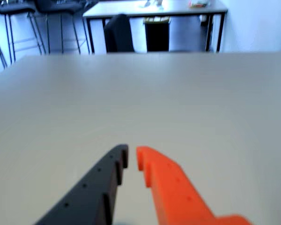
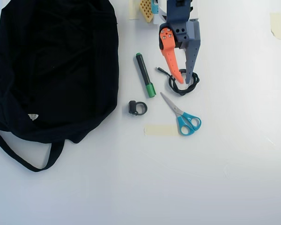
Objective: Put the bike light into the black bag
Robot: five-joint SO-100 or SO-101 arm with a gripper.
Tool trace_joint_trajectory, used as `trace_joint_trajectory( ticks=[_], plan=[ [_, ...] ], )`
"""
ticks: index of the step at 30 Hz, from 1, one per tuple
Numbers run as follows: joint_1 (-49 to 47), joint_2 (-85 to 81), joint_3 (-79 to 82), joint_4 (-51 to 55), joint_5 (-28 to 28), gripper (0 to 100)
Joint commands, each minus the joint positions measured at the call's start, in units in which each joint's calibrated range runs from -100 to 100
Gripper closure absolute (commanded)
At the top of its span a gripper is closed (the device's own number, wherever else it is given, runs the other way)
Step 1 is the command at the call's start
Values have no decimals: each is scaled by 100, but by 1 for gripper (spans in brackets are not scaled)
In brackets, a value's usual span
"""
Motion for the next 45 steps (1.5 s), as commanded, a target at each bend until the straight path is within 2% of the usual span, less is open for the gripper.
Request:
trace_joint_trajectory(
  ticks=[1,10,14,23,33,43,45],
  plan=[
    [20,1533,-1988,-177,53,98],
    [289,4396,-5851,762,63,98],
    [289,4944,-6768,1279,63,98],
    [334,4977,-6480,1314,63,98],
    [214,4421,-5375,1443,63,98],
    [259,3666,-5429,4948,63,98],
    [207,3558,-5456,5534,252,98]
  ],
)
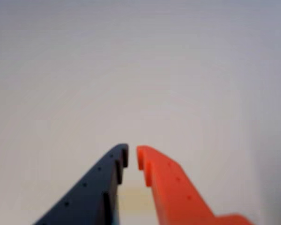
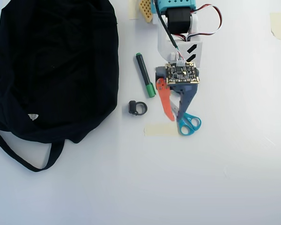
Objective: Put the bike light into the black bag
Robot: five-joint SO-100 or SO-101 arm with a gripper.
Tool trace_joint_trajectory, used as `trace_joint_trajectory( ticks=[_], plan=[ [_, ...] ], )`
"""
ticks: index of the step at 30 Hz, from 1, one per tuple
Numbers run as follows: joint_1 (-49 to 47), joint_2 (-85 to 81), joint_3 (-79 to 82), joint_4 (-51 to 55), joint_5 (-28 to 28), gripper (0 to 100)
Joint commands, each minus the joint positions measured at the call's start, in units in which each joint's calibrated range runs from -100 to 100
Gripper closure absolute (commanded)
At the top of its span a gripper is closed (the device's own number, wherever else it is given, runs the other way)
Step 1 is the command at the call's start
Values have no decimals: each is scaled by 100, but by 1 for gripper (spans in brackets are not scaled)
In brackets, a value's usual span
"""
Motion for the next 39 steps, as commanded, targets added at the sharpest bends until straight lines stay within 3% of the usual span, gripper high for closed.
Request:
trace_joint_trajectory(
  ticks=[1,6,17,29,39],
  plan=[
    [-43,-452,-140,1087,377,98],
    [-21,-469,-158,2827,1012,98],
    [136,-344,-24,3550,1012,98],
    [503,-295,-33,3128,1300,98],
    [720,668,-275,2232,1379,97]
  ],
)
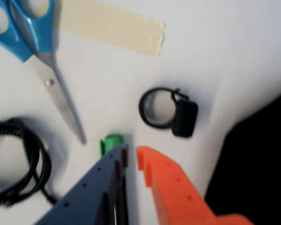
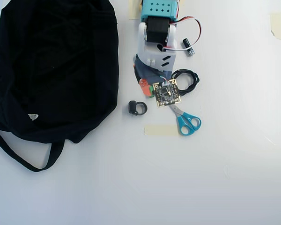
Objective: Put the bike light into the black bag
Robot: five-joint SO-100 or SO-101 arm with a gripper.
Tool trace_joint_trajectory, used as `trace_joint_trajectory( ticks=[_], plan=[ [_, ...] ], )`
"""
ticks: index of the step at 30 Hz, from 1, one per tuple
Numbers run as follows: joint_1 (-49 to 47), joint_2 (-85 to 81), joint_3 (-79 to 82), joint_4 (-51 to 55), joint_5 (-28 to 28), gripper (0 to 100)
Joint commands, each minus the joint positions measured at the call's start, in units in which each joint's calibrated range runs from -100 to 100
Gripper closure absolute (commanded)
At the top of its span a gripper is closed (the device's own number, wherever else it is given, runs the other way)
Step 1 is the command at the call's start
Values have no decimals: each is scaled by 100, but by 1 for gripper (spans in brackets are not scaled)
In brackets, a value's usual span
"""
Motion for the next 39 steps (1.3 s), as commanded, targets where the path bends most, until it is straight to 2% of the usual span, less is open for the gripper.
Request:
trace_joint_trajectory(
  ticks=[1,7,13,18,39],
  plan=[
    [58,236,-337,-301,21,97],
    [58,618,-669,-301,10,96],
    [51,975,-948,-301,-32,82],
    [96,1050,-1029,-301,-32,75],
    [350,1689,-930,-249,-126,74]
  ],
)
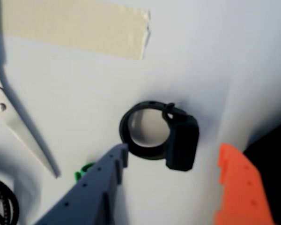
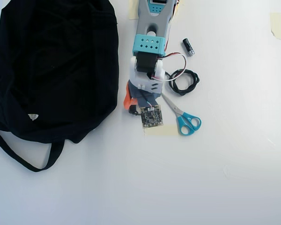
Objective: Put the bike light into the black bag
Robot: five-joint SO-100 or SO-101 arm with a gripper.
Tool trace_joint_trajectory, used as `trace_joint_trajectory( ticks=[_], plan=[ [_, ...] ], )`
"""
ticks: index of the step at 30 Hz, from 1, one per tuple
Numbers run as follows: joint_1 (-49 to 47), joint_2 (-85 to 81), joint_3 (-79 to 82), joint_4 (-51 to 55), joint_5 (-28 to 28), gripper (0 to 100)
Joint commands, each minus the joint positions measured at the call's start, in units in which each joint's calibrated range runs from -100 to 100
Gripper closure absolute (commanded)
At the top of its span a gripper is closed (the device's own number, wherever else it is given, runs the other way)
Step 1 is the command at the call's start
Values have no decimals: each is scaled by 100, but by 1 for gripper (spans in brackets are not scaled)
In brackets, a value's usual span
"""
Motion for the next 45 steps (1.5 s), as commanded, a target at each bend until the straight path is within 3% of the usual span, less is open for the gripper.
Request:
trace_joint_trajectory(
  ticks=[1,8,15,34,38,45],
  plan=[
    [145,95,-172,-26,22,74],
    [197,194,-190,-61,74,74],
    [197,194,-145,-78,74,67],
    [190,692,-154,-517,74,67],
    [182,833,-217,-526,69,74],
    [167,900,-226,-526,48,97]
  ],
)
